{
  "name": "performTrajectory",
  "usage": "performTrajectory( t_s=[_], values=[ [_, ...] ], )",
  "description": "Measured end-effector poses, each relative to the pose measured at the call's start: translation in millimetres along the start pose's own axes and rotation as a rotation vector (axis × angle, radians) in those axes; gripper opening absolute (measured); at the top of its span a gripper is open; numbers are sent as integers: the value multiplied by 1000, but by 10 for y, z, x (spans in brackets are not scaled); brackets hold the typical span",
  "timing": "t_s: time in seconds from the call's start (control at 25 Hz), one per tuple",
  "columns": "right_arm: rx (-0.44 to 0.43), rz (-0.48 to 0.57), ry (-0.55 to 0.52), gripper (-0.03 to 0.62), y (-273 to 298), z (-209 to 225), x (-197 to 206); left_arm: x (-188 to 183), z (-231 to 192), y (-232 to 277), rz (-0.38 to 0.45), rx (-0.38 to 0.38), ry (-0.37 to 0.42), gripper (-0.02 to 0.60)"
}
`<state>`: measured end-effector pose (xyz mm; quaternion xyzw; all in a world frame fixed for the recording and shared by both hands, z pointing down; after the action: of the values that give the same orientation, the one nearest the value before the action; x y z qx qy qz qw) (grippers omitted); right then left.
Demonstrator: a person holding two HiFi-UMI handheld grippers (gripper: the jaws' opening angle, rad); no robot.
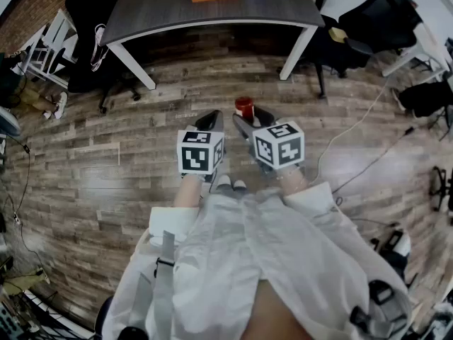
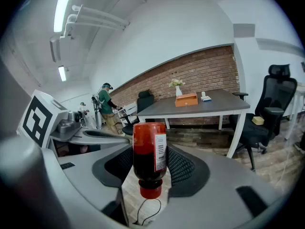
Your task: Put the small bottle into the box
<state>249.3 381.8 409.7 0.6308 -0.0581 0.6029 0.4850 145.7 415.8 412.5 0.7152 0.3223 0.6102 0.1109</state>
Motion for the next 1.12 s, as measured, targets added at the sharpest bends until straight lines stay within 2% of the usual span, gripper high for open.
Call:
performTrajectory(
  t_s=[0.2,0.44,0.68,1.12],
  values=[
    [10,6,5,209,107,12,-52,51,-112,-6,-16,8,-19,5],
    [-3,-31,19,209,216,-62,73,70,-223,-7,-17,12,-36,5],
    [-18,7,58,209,234,-138,-23,-13,-252,-12,20,48,-17,5],
    [23,-2,42,209,418,-241,-53,-7,-475,15,-18,91,15,5]
  ],
)
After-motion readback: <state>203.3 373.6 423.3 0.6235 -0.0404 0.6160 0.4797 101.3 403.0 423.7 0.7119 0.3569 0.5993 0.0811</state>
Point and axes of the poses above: the fingertips, and each gripper's own axes: y forward along the fingers, z to its right, x out of its underside, the point moved 4 cm from there along -y, backward along the fingers, and after that the axes turned 6 degrees about x, right-handed, at the moved point
